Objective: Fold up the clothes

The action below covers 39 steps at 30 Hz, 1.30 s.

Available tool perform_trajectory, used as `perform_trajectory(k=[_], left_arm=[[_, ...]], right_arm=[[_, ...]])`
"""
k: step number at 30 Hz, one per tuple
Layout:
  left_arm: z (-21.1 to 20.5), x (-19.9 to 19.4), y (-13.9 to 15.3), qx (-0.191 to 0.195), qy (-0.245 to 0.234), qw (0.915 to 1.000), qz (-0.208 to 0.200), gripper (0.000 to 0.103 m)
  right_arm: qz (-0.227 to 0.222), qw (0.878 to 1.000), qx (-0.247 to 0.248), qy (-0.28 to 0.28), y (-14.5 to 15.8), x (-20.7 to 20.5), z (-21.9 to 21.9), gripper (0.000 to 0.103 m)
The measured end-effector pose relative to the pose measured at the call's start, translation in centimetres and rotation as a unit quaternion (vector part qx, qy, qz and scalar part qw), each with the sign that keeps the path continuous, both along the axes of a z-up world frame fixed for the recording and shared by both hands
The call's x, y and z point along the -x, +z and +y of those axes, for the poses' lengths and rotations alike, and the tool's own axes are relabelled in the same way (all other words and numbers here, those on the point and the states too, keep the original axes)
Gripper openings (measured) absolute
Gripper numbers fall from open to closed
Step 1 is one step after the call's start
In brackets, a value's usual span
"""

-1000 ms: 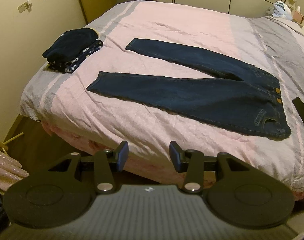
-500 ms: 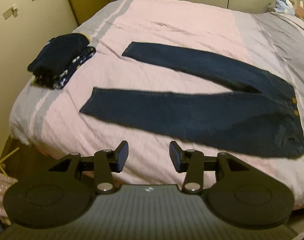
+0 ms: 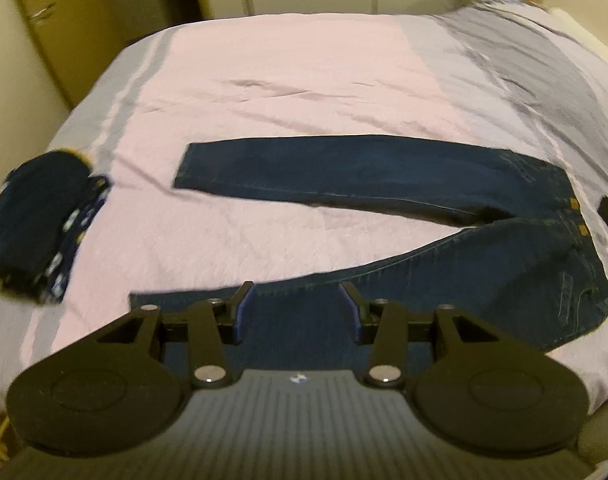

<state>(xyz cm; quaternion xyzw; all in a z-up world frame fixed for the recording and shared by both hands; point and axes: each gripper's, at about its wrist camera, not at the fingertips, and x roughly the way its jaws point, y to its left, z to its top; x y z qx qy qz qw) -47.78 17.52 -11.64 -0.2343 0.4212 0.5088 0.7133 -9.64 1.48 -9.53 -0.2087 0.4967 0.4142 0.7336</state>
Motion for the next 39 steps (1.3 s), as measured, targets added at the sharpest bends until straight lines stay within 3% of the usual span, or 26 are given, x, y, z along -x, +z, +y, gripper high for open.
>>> perform_trajectory(k=[8, 16, 22, 31, 39], left_arm=[[3.1, -2.7, -2.6, 0.021, -0.064, 0.9975, -0.021, 0.041], [5.3, -5.9, -6.4, 0.045, -0.084, 0.9952, -0.020, 0.041], [7.3, -9.1, -10.3, 0.062, -0.083, 0.9941, -0.031, 0.040], [14.0, -14.2, -15.2, 0.025, -0.147, 0.9883, -0.031, 0.040], [22.6, -17.8, -19.3, 0.012, -0.229, 0.9731, -0.020, 0.040]], right_arm=[[0.019, 0.999, 0.038, -0.032, -3.0, -0.9, 1.2, 0.055], [0.016, 1.000, 0.011, 0.014, -4.8, -3.8, 3.5, 0.055], [0.028, 0.998, 0.004, 0.051, -8.8, -7.6, 6.0, 0.055], [0.017, 0.986, 0.006, 0.166, -13.9, -14.5, 13.6, 0.055], [0.011, 0.963, -0.026, 0.269, -16.4, -19.1, 23.3, 0.055]])
